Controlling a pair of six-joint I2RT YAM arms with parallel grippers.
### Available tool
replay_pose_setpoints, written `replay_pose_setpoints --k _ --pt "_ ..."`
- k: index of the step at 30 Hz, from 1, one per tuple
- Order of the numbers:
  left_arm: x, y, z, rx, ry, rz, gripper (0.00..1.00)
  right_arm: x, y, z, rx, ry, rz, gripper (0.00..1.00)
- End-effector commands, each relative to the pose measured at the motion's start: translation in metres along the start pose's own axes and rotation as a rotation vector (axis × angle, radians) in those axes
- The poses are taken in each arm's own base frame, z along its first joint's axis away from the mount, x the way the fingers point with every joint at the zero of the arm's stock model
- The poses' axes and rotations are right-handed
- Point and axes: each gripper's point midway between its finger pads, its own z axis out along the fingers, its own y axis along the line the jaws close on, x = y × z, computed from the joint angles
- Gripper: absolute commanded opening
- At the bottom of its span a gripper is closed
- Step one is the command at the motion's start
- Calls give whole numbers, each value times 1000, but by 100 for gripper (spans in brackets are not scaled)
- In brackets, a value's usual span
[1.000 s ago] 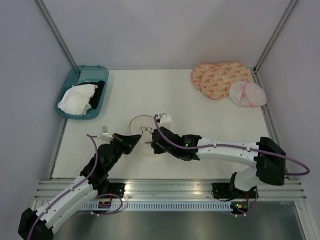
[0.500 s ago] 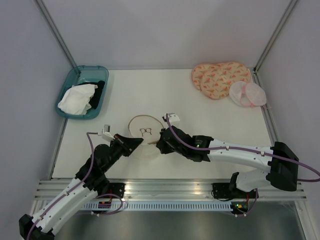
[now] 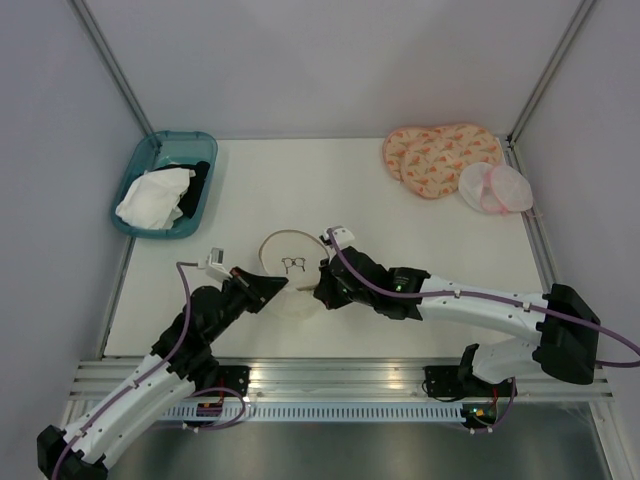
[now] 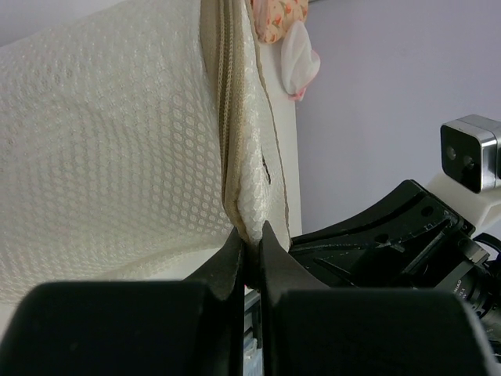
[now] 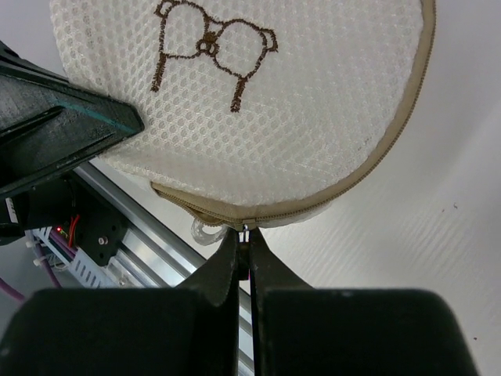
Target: Unzip the laundry bag and remove the bra
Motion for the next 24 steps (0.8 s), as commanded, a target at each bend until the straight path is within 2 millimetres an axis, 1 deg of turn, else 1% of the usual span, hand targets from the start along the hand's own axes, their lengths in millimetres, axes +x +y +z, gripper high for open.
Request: replay_pose_setpoints --k 1,2,4,5,6,9,10,14,15,16,17,18,19,20,21,22,23,24 --pt "-28 -13 2 10 -116 59 2 30 -62 -5 180 118 -96 3" --pt "-27 -14 3 15 -107 58 2 32 -56 -1 153 129 -94 9" --pt "-24 -14 4 13 -94 57 2 32 -52 4 137 135 -93 11" --pt "-26 -20 4 36 -102 54 2 31 -49 6 128 132 -91 13" --pt "-25 -22 5 43 -95 50 2 32 -46 9 114 142 -90 15" --pt "-23 -23 6 50 -86 38 2 32 -39 14 86 142 -84 18" --pt "-23 -23 6 54 -85 36 2 31 -39 14 85 139 -79 18" --pt "-22 -22 6 58 -82 30 2 27 -36 15 78 121 -73 7" --pt "-21 -23 6 61 -80 30 2 26 -37 15 84 119 -79 6" --pt "-21 -23 6 65 -78 33 2 25 -41 16 103 113 -82 3" --pt "-20 -23 7 66 -76 35 2 27 -49 16 143 117 -89 1" --pt "-21 -23 7 65 -75 38 2 24 -52 15 170 112 -97 1" --pt "-20 -24 7 68 -72 41 2 24 -67 13 245 112 -109 0" --pt "-19 -24 7 68 -67 45 2 25 -74 13 288 117 -118 0" --pt "-18 -24 7 70 -62 54 2 21 -80 11 329 108 -120 0" --pt "-18 -25 6 76 -59 59 2 20 -90 9 385 99 -126 1" --pt "-17 -27 6 83 -51 67 2 19 -105 4 467 97 -147 0" --pt "-16 -27 6 84 -47 79 2 16 -110 1 499 86 -156 0"
